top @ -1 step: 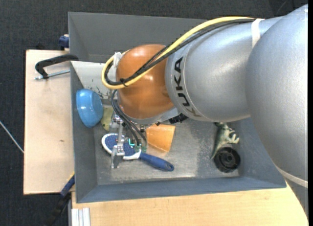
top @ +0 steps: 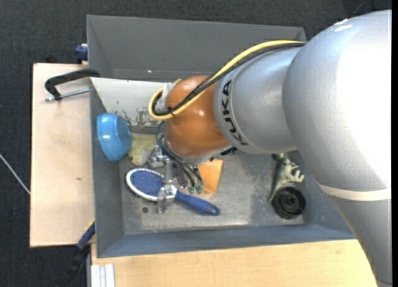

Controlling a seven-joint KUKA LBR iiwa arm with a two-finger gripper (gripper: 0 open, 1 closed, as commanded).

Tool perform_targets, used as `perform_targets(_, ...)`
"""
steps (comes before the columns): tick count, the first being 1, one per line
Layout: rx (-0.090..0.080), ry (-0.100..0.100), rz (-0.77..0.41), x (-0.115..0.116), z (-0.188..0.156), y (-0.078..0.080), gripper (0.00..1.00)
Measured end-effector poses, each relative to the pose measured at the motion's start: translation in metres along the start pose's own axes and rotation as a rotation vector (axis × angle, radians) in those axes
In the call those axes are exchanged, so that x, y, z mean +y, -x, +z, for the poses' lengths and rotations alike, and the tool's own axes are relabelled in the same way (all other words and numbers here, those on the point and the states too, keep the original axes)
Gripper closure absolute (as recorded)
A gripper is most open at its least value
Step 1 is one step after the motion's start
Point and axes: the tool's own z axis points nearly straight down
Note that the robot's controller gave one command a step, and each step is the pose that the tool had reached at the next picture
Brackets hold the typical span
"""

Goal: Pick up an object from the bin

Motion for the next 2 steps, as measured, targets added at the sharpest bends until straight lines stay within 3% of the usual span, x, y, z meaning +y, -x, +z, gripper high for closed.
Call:
perform_targets(1,-0.005,0.002,-0.001,0.002,-0.004,0.001,1.00)
perform_targets(2,-0.008,0.000,-0.018,0.000,-0.154,0.004,1.00)
